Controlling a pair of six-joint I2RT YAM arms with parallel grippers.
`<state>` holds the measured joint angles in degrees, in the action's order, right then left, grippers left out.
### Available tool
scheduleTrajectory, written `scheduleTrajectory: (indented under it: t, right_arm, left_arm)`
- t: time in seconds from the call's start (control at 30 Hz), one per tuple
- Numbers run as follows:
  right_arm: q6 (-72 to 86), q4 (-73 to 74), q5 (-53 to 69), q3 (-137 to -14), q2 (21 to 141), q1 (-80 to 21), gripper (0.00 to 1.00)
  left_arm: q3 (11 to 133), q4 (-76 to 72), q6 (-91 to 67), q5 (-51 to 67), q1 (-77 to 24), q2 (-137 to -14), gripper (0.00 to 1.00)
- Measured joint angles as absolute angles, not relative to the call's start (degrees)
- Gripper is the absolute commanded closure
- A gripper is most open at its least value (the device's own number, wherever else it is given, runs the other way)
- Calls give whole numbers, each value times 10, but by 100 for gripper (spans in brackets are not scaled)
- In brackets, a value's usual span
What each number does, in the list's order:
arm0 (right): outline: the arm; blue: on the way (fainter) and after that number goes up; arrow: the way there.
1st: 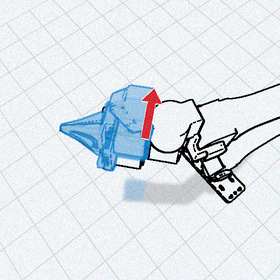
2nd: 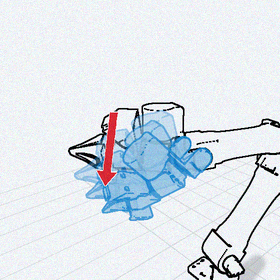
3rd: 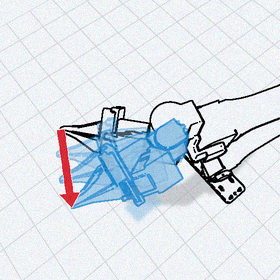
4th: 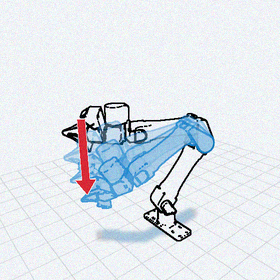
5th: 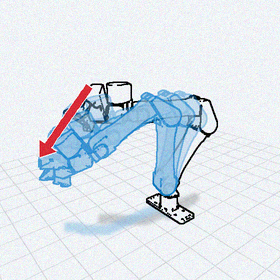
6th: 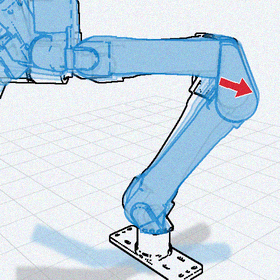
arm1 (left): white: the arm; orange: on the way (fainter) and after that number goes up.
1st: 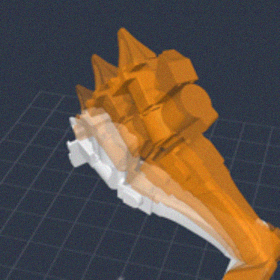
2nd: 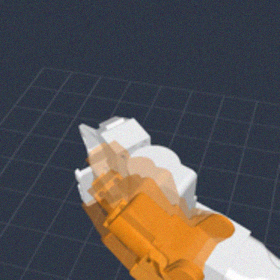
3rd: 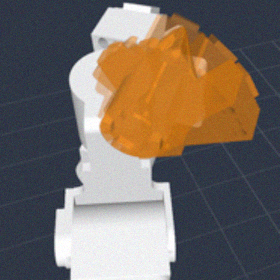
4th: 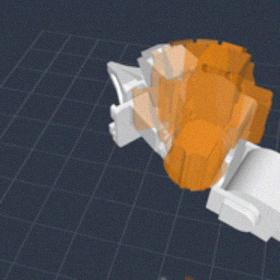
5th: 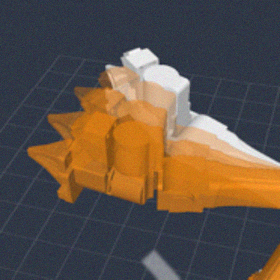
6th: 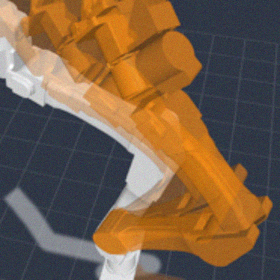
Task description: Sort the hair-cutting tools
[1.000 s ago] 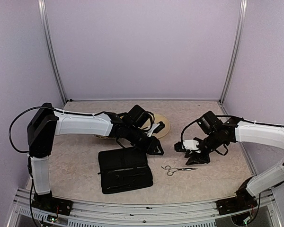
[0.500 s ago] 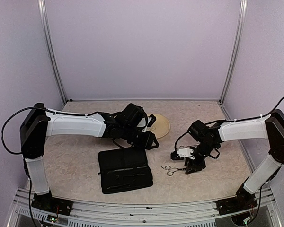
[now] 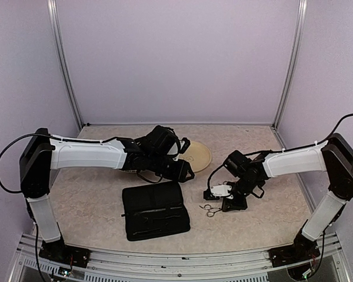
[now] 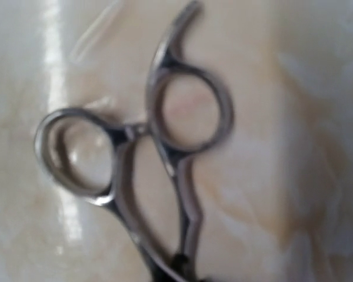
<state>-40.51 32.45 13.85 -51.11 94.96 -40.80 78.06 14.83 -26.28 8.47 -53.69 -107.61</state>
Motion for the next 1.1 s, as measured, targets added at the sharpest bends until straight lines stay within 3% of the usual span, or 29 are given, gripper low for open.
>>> scheduleTrajectory:
  t: [0.13,0.4,0.7,1.1]
  right_arm:
    - [-406,328,132,-516,951,-414,100]
    - [-405,369,122,-547,952,-419,100]
    - [-408,394,147,-681,955,-443,100]
    - [-408,329,190,-865,1106,-557,100]
  left_arm:
    - [773,149,-260,76,-535,-1061,55]
    - [757,168,-252,34,-533,-1018,55]
    - [707,196,-253,-35,-513,-898,53]
    - [577,232,-295,-57,-418,-712,51]
